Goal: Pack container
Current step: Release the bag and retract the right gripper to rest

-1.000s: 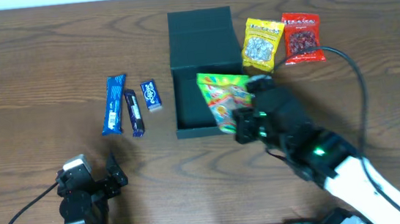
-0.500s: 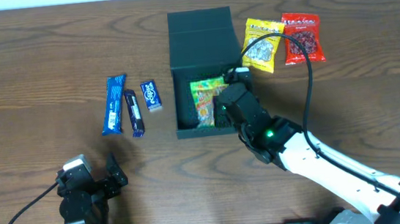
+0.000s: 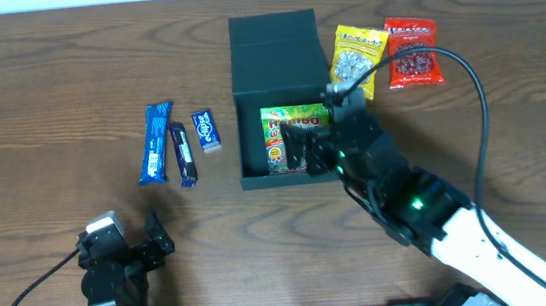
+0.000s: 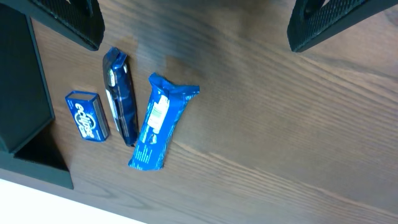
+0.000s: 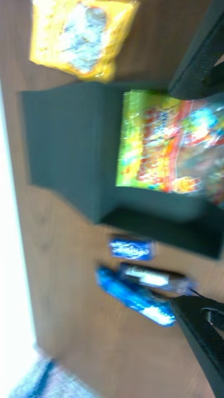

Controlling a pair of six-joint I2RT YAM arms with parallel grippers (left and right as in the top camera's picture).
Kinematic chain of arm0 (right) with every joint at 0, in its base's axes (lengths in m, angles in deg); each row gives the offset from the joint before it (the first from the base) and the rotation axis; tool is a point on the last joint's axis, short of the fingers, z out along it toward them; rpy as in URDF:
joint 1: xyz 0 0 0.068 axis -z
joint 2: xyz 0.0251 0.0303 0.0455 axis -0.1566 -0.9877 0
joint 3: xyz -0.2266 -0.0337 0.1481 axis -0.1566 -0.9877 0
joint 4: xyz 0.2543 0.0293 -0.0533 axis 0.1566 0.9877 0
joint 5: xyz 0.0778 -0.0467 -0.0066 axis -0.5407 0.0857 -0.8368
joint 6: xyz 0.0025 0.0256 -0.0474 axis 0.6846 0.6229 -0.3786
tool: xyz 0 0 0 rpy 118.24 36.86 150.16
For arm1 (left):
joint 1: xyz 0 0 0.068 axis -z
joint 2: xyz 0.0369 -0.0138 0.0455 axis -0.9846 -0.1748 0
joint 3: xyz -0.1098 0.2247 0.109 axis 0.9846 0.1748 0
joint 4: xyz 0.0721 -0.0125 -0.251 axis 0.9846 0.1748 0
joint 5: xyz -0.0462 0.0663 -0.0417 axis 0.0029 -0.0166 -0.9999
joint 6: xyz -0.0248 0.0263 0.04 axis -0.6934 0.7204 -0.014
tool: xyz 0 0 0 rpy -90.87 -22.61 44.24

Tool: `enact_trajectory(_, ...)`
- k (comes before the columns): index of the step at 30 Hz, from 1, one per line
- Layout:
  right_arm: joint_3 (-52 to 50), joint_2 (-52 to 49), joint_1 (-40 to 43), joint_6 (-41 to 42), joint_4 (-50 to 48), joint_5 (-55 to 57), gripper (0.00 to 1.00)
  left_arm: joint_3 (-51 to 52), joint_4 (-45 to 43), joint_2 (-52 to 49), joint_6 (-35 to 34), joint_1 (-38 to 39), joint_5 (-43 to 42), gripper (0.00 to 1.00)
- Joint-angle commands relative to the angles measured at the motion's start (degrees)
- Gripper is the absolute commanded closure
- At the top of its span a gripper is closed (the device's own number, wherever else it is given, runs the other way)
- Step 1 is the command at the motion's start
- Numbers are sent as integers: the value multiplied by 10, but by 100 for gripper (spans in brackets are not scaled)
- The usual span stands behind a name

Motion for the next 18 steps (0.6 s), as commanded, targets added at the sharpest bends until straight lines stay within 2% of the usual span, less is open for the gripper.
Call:
enact_trajectory(1, 5, 33, -5, -11, 79, -17, 1, 9, 2, 4, 11, 2, 6, 5)
enact_trajectory(5, 5, 77, -5, -26, 207, -28, 1, 9, 2, 4, 11, 2, 6, 5)
enact_trajectory(18, 5, 255, -5, -25, 419, -77, 1, 9, 2, 4, 11, 2, 6, 5)
